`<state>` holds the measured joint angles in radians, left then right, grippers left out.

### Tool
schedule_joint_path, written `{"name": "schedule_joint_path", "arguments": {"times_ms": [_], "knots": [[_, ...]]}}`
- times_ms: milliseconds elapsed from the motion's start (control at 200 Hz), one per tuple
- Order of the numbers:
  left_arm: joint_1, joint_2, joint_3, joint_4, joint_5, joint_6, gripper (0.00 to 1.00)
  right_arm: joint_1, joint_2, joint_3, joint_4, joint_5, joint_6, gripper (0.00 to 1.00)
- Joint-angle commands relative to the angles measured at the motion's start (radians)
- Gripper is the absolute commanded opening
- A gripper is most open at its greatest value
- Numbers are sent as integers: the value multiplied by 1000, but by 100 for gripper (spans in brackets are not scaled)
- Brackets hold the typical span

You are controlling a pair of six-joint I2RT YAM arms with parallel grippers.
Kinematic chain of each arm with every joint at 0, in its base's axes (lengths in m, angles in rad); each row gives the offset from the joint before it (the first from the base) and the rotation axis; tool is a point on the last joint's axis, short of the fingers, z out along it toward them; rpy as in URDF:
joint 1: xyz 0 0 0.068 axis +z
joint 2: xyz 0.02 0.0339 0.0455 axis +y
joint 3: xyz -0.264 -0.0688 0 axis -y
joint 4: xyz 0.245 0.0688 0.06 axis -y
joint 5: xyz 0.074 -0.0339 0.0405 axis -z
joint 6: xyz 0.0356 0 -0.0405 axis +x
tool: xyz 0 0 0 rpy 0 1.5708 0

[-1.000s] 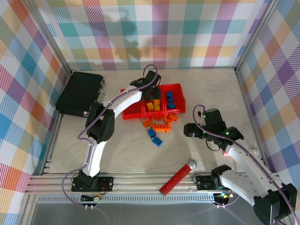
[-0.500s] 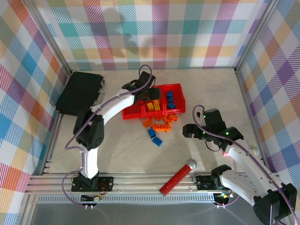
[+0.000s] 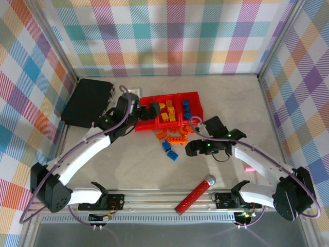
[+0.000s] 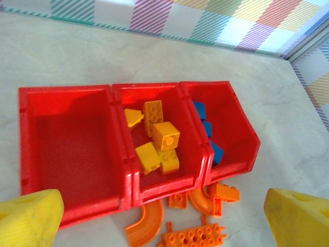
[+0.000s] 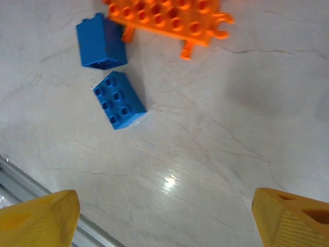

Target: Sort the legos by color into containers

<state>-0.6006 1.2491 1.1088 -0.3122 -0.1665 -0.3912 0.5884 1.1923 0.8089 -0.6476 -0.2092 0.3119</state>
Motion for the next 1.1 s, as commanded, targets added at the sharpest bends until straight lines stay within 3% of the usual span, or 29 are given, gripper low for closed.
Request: {"name": "schedule_joint_path", "arguments": {"times_ms": [0, 605, 1095], "knots": [[-2, -123, -58, -24, -68, 16, 100, 62, 75, 73, 4, 20, -71, 88], [1, -698, -400, -230, -357, -136, 100, 318, 525, 378, -87, 247, -307, 89], [3, -729, -413, -275, -384, -138, 100, 358, 680, 474, -134, 373, -317, 87]]}}
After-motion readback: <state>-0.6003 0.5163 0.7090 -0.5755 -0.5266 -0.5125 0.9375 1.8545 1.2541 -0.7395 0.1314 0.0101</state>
